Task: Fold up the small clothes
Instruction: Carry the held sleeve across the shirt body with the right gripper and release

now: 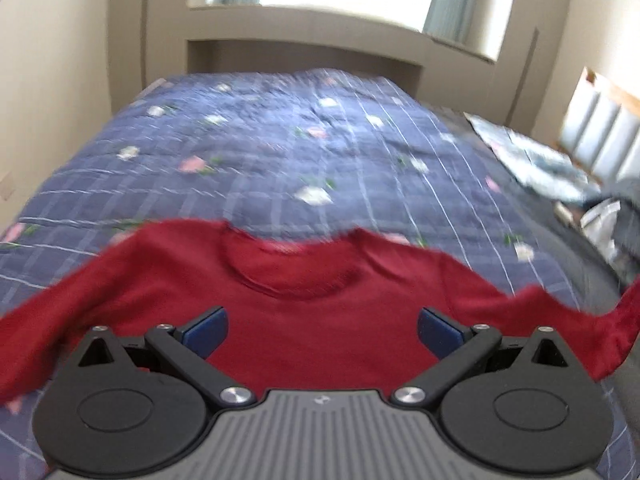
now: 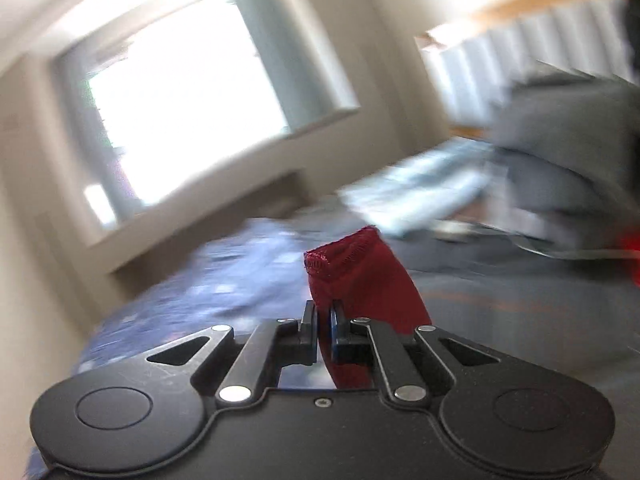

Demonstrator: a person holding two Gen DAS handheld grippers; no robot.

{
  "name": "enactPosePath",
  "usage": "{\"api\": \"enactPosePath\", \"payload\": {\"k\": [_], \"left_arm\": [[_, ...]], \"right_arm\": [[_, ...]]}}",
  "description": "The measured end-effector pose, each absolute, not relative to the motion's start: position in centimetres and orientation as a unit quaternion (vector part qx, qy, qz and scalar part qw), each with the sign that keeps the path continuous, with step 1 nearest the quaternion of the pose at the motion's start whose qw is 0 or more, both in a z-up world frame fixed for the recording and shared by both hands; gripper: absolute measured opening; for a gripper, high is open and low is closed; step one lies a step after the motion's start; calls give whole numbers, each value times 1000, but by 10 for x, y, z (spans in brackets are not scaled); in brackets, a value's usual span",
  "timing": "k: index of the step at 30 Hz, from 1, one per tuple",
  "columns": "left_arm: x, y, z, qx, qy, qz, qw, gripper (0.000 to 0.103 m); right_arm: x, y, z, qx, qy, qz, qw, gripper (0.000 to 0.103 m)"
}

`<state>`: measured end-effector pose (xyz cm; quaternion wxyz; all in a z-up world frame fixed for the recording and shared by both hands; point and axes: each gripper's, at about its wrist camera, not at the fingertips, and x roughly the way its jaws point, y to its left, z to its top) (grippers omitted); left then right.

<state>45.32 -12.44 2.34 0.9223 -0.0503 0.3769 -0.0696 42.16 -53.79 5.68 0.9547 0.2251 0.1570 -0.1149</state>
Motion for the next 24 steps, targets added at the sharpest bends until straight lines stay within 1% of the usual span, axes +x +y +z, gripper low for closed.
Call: {"api": "enactPosePath", "payload": {"k": [5,9,14,17,24], "left_arm": [[442,-60,54,-86,340,-32,936,103],[430,-3,68,-117,315,11,942,103],[421,55,71,-132,310,59,940,103],[418,78,65,-125,311,77,939,103],[421,99,33,-124,336,90,929,103]], "right_arm": [[464,-431,88,183,153,9,971,6],[485,-341,88,160,170,92,968,6],[494,-249,57,128,216,157,955,6],[492,-201,26,95,251,178,947,5],[488,-128,-35,14,301,198,933,6]]}}
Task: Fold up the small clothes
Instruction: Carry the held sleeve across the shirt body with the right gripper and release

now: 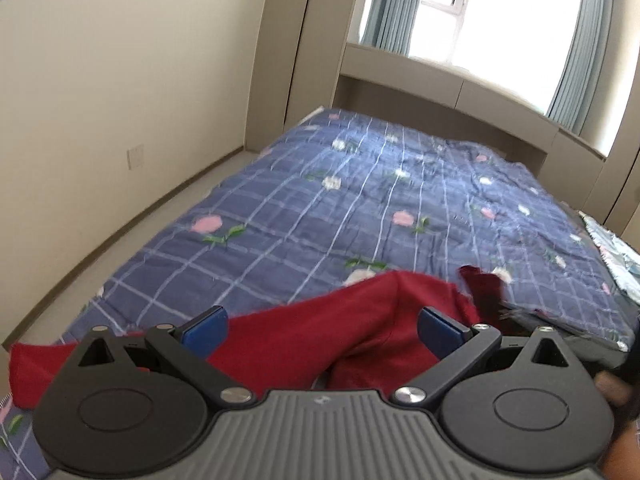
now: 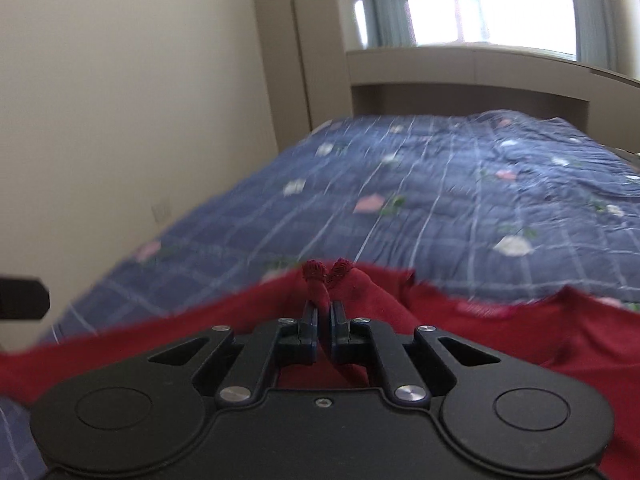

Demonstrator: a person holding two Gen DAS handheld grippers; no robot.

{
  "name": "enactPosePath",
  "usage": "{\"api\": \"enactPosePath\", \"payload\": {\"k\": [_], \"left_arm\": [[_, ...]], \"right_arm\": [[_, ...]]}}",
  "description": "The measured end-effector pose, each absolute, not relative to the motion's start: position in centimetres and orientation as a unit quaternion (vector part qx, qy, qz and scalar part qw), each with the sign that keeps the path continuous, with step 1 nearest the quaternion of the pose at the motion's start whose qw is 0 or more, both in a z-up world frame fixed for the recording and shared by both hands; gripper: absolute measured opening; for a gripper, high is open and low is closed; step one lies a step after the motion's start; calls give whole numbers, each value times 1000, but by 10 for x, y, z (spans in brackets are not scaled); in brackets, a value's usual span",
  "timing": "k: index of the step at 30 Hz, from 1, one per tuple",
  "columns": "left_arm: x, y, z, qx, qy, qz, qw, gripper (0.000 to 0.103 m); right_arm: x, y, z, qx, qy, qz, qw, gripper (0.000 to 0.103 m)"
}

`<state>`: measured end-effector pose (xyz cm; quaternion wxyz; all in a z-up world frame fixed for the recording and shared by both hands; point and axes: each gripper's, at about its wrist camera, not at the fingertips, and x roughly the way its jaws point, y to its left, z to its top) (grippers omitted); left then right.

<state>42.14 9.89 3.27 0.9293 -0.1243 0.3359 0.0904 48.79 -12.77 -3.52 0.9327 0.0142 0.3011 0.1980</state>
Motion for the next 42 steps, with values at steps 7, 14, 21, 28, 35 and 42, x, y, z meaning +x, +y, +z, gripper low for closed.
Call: {"api": "enactPosePath", "payload": {"k": [7,14,21,28,35,42], "left_arm": [[436,85,0,-120,356,76,924,103],[453,62,-23,-137,361,48,921,103],[487,9,-58,-92,344,27,934,103],[510,-18,-97,-62,345,92,932,103],[502,-17,-109,-46,331,108,936,103],[498,-18,-114,-43,316,111,941,103]], "right_arm": [[477,-126,-56,-37,304,226,925,73],[431,-206,-48,-113,256,197,940,102],[423,-316,-59,-162,213,-4,963,102],[468,-389,-91,-128,270,-109,948,102],[467,-416,-95,-120,273,-168,940,102],[388,-380,-76,-114,230,-23,966,102]]}}
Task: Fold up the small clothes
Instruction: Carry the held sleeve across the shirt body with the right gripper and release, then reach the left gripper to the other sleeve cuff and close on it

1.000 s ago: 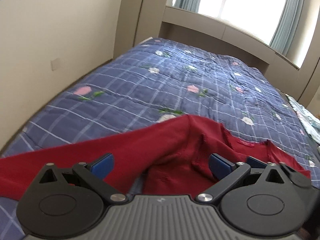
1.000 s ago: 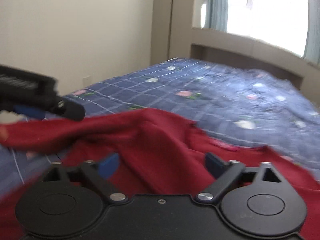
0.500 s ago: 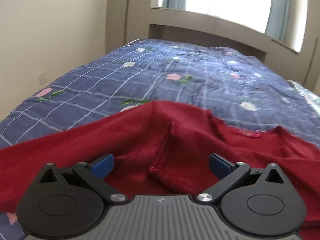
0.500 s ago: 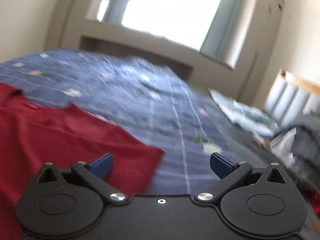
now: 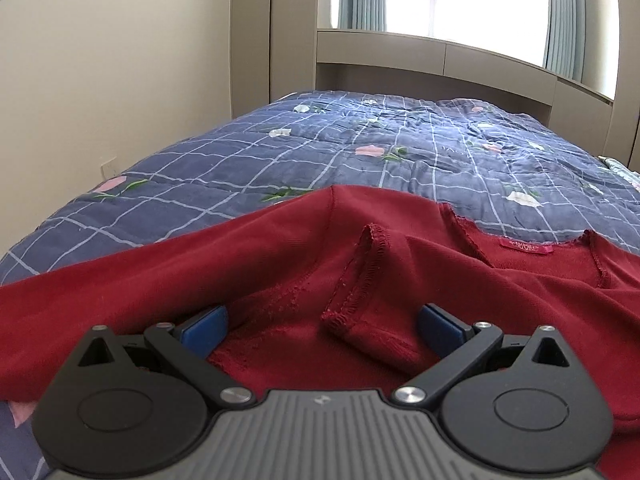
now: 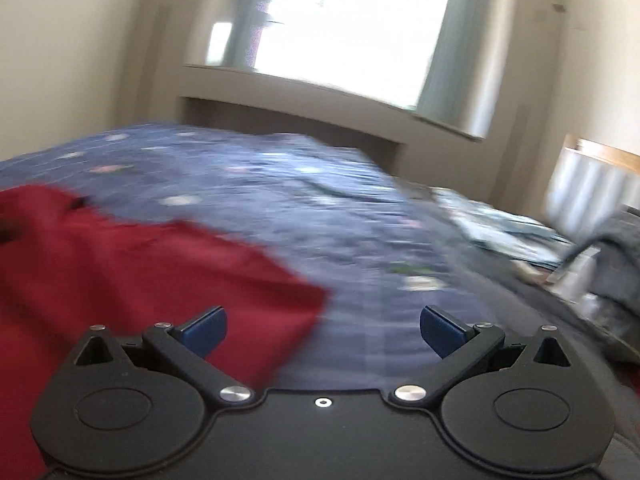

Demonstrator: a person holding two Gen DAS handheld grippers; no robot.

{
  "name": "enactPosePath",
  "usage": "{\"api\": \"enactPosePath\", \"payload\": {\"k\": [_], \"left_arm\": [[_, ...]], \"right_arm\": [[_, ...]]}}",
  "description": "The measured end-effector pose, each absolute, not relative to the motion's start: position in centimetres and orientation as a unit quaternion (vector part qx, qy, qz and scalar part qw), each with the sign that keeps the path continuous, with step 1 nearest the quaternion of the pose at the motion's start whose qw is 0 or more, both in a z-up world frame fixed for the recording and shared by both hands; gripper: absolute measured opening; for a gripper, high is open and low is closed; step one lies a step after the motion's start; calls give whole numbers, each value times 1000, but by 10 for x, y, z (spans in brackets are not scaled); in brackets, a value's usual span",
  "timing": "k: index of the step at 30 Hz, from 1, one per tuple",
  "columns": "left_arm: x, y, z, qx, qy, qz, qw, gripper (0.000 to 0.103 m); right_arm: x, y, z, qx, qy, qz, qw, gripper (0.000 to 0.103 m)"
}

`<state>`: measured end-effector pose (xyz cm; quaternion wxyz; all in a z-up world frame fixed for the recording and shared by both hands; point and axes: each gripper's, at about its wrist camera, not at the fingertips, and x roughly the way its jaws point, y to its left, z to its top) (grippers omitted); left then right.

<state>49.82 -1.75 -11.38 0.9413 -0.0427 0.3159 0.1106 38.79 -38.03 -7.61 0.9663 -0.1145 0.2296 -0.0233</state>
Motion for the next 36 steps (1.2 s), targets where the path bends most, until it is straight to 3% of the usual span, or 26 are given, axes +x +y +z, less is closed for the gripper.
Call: {"api": "enactPosePath", "payload": {"k": [4,10,17,28,36], "left_arm": [[498,-17,-114,-45,314,109,942,103],[497,-16,-115,-47,311,108,943,103],[497,-15,-116,-47,310,107,943,103],[497,-14,-115,-54,308,104,944,103],[445,10,-69,-68,303,81,947,103]], "right_arm": [[361,-345,-92,-184,237,26,954,102],[374,-332,-111,-254,227,-69,938,102],[372,-383,-104,-134,241,-169,946,102],[367,-381,-109,-124,264,-145,945,102],[357,-397,-102,-38,283,-91,954,102]]}}
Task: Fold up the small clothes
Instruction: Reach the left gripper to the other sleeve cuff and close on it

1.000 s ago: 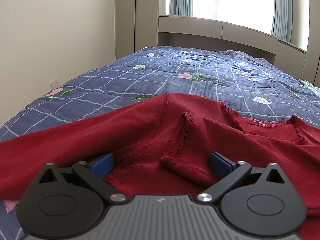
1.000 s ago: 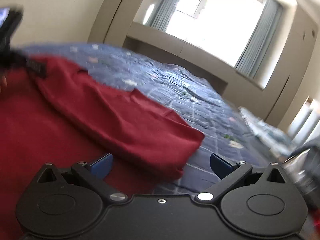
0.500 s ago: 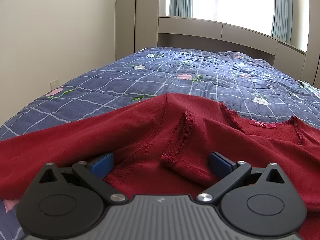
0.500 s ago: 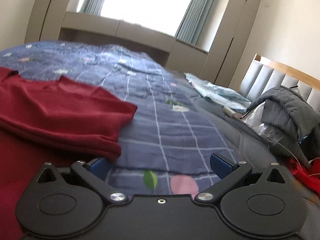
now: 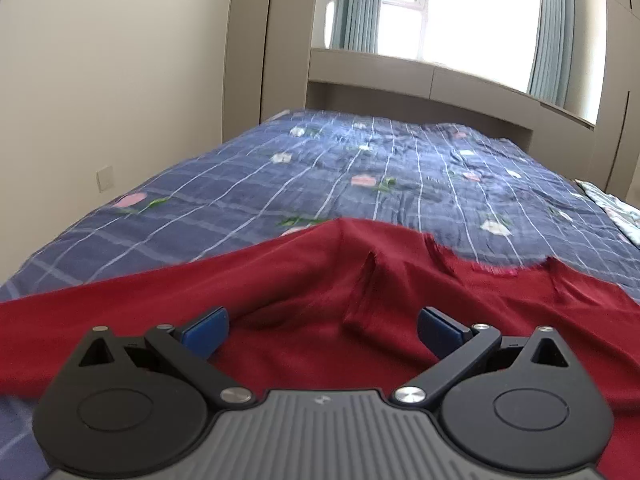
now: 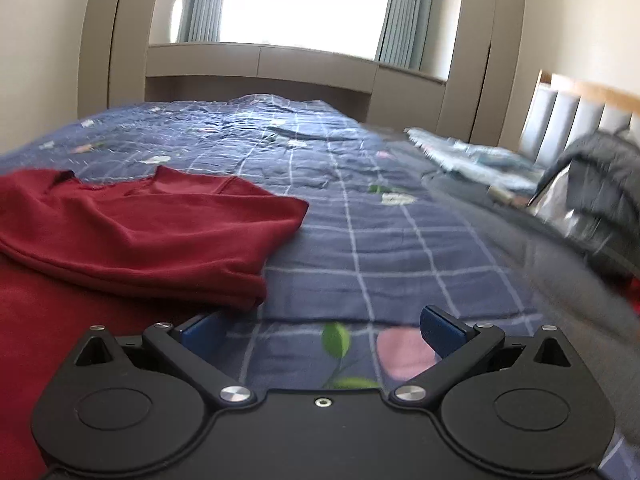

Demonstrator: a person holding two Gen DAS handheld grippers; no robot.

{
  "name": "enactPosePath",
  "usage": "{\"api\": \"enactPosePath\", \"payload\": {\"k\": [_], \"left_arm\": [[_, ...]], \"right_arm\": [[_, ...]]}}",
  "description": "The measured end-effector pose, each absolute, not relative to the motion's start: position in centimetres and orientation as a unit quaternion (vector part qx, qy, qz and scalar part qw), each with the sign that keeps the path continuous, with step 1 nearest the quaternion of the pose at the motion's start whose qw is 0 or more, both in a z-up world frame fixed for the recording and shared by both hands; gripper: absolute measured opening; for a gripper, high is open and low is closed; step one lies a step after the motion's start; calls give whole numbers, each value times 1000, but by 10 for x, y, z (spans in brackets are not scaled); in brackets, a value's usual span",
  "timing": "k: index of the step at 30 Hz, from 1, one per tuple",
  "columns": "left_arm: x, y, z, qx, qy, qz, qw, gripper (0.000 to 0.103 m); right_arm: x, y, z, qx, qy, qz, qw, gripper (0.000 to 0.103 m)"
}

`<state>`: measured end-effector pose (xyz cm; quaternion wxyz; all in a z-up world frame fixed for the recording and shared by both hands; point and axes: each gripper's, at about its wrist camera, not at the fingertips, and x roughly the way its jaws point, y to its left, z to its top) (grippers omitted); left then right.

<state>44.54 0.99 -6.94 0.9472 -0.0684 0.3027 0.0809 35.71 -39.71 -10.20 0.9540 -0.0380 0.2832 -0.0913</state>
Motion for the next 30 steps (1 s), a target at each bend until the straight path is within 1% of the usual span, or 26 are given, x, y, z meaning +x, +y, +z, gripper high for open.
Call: {"api": "enactPosePath", "payload": {"k": [4,9,13,16,20,25,26,27,28,30], "left_arm": [[404,50,-58,-86,324,126,933,103],[351,129,-60,-149,332,222,905,103],[319,194,-69,-221,333,294,868,103],[307,225,-74,-263,326,323,848,103],[303,246,-80,-317,299,344,832,103],[301,263,-85,-361,254,388,809,102],[302,266,-85,-367,247,399,803,99],[301,269,-84,-369,241,409,799,91],[301,271,-84,-369,236,418,796,87],[302,275,-85,-374,228,426,792,66]], "right_arm": [[339,-402,-98,2,277,-62,959,103],[314,-403,-85,35,249,-30,967,103],[304,-380,-72,-6,247,16,969,102],[303,-358,-67,-31,248,52,967,103],[304,-330,-71,-45,251,91,963,102],[302,-308,-82,-70,261,110,957,102],[300,-305,-83,-80,259,111,956,102],[300,-304,-84,-84,259,113,956,102],[299,-303,-84,-87,258,117,955,102],[299,-302,-86,-88,260,119,954,102]]}}
